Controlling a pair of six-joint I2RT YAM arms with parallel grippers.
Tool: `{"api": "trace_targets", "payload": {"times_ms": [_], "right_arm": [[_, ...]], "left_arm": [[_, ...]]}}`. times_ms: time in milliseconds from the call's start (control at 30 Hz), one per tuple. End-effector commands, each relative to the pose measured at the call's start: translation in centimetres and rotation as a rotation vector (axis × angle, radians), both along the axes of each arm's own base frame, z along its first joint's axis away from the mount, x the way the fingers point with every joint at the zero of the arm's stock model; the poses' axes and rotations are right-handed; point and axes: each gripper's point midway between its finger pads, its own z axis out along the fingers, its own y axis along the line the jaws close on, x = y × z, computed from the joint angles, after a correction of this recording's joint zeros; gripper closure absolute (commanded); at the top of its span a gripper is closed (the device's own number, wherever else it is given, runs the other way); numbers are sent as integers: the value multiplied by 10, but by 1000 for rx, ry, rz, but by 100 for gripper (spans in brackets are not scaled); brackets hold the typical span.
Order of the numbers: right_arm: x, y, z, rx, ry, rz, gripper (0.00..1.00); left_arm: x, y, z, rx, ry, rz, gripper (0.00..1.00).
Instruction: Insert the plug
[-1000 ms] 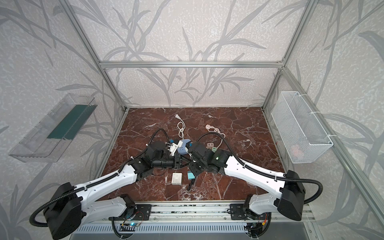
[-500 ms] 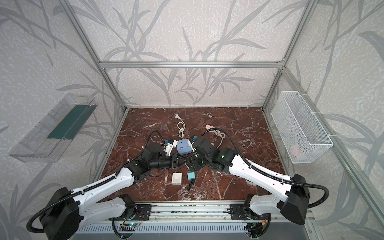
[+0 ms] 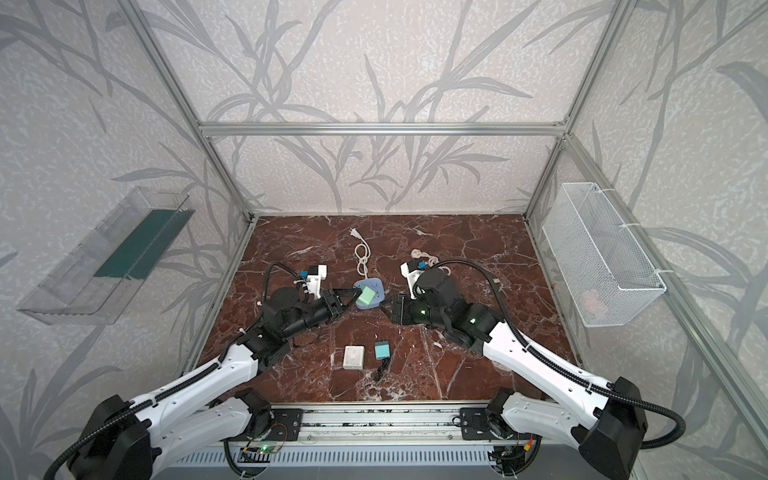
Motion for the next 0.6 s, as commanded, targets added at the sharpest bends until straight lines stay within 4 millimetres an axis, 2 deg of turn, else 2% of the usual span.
{"api": "trace_targets", "payload": {"times_ms": [0, 200, 567], "right_arm": [[10, 6, 32, 194, -13, -33, 53], [21, 15, 49, 379, 8, -29, 56], [28, 26, 54, 457, 25, -1, 55]], "left_arm": [[8, 9, 37, -146, -81, 72, 100], [10, 3, 55, -214, -109, 47, 100], [3, 1, 60, -263, -119, 17, 100]]}}
